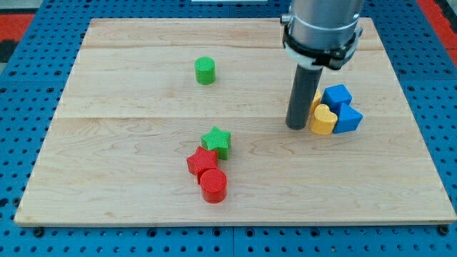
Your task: Place your arm below the red circle
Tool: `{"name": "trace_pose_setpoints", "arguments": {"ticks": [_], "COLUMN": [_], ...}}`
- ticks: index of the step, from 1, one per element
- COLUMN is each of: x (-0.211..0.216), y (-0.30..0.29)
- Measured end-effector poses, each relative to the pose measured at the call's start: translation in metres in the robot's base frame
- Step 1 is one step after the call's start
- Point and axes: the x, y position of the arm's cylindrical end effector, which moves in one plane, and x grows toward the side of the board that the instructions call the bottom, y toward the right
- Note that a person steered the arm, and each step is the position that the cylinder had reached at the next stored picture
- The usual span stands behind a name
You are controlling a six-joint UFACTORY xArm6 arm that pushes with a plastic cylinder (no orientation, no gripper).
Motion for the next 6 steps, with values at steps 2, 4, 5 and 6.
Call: {"name": "trace_pose_setpoints", "arguments": {"ticks": [2,4,5,6], "x": [0.083,0.144,0.122,0.085], "y": [-0.013,-0.093,-0.12,-0.132]}}
